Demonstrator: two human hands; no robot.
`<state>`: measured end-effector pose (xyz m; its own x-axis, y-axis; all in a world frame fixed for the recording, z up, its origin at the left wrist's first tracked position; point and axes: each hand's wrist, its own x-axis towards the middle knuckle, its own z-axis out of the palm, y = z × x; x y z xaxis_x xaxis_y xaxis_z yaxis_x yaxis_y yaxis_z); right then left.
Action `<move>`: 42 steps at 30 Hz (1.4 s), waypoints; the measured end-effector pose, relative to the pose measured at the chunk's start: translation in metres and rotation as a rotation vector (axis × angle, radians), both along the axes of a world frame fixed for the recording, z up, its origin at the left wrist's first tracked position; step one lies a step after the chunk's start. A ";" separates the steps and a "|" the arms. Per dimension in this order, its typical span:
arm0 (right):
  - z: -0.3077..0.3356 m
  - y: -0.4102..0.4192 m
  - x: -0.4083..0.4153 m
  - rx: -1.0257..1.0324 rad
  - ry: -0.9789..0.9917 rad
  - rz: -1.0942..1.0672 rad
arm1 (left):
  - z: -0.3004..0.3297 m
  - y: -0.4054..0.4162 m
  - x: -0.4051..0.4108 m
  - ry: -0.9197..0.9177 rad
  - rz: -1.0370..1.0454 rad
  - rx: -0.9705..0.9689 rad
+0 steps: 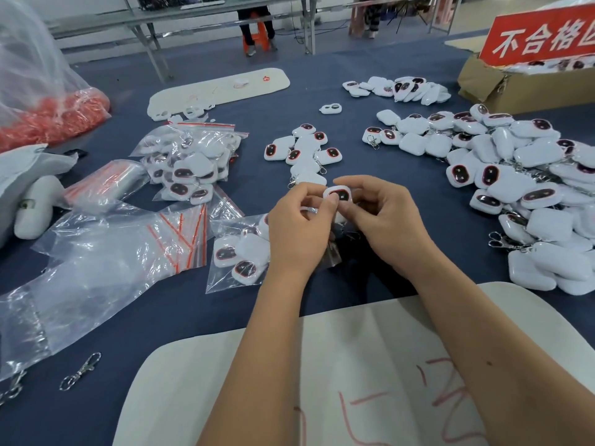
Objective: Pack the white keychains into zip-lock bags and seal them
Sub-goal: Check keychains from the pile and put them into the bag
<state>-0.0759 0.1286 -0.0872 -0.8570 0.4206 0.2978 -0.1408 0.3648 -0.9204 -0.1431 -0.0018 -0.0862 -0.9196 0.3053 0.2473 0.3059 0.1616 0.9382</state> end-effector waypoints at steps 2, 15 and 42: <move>-0.001 0.001 0.001 -0.037 0.000 0.056 | 0.001 -0.001 -0.001 -0.042 -0.018 0.026; -0.003 0.006 0.001 -0.157 0.009 0.126 | -0.002 -0.006 -0.010 -0.282 -0.126 0.141; 0.001 0.000 0.000 -0.124 -0.040 0.011 | -0.001 -0.011 -0.012 -0.262 -0.188 0.152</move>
<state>-0.0758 0.1287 -0.0857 -0.8719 0.4427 0.2094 -0.1065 0.2460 -0.9634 -0.1553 -0.0130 -0.0877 -0.8891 0.4528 0.0665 0.0632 -0.0224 0.9977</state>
